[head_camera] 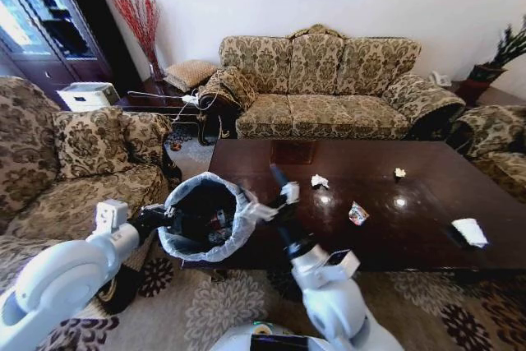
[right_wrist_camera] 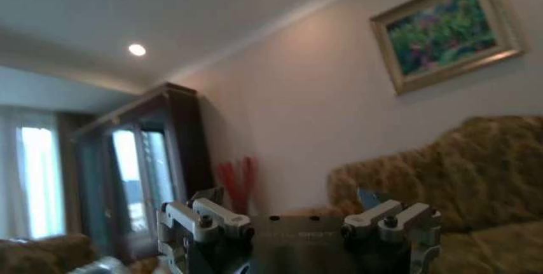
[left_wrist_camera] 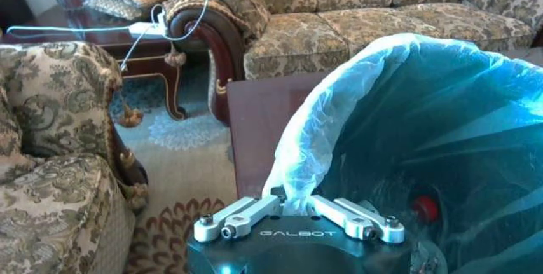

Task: Move to the front of the table and place the trash on the table into the trash bin.

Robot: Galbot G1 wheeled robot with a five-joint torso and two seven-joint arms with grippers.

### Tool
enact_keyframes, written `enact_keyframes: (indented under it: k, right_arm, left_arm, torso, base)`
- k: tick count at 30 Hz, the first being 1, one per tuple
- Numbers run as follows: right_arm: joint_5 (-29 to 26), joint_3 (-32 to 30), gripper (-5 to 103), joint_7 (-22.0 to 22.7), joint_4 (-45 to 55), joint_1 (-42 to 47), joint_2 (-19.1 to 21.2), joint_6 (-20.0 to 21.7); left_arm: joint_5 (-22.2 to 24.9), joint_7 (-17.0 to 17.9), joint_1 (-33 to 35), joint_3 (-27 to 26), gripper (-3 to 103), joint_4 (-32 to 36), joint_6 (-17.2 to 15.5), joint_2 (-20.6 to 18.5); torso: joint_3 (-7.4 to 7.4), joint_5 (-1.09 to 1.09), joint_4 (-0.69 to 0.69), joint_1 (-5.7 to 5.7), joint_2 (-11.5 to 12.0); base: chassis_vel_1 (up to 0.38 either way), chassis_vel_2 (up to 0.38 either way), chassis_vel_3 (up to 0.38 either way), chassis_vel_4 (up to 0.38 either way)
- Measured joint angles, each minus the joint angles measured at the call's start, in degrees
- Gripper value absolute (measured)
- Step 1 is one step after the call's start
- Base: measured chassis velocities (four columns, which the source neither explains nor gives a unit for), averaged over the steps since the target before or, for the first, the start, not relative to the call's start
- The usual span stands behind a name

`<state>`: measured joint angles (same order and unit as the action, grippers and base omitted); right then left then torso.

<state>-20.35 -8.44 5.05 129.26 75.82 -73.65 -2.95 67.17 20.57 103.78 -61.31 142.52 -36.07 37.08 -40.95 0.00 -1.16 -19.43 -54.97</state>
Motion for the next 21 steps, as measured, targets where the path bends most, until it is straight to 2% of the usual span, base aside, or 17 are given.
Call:
enact_keyframes:
  k: [4, 11, 16, 21]
  right_arm:
    - [-0.57, -2.86, 100, 1.34, -3.31, -0.38, 0.13, 1.11]
    - [-1.96, -3.71, 100, 2.00, -10.96, -1.77, -0.74, 0.64]
    - [-1.50, -4.03, 100, 2.18, -18.28, -4.99, -2.22, -1.13]
    - [-2.30, -3.67, 100, 3.78, -20.52, -6.27, -2.26, -1.47]
  left_arm:
    - [-0.83, -0.46, 0.56, 0.10, 0, 0.60, 0.16, 1.82]
    - [-1.03, -0.53, 1.31, -0.42, 0, 0.66, 0.25, 3.08]
    - [-2.19, -0.87, 2.02, -0.37, 0, 0.66, 0.27, 4.56]
    - [-2.64, -1.08, 2.19, -0.47, 0, 0.68, 0.37, 5.20]
  torso:
    - [0.00, 0.00, 0.00, 0.00, 0.00]
    - [0.01, -0.01, -0.01, 0.02, -0.01]
    - [0.00, 0.01, -0.02, 0.01, 0.00]
    - [-0.01, 0.01, -0.01, -0.03, 0.00]
  base:
    - [-0.013, -0.002, 0.004, -0.005]
    - [-0.067, 0.000, 0.080, 0.002]
    - [-0.229, -0.009, 0.242, 0.014]
    - [-0.377, -0.051, 0.358, 0.046]
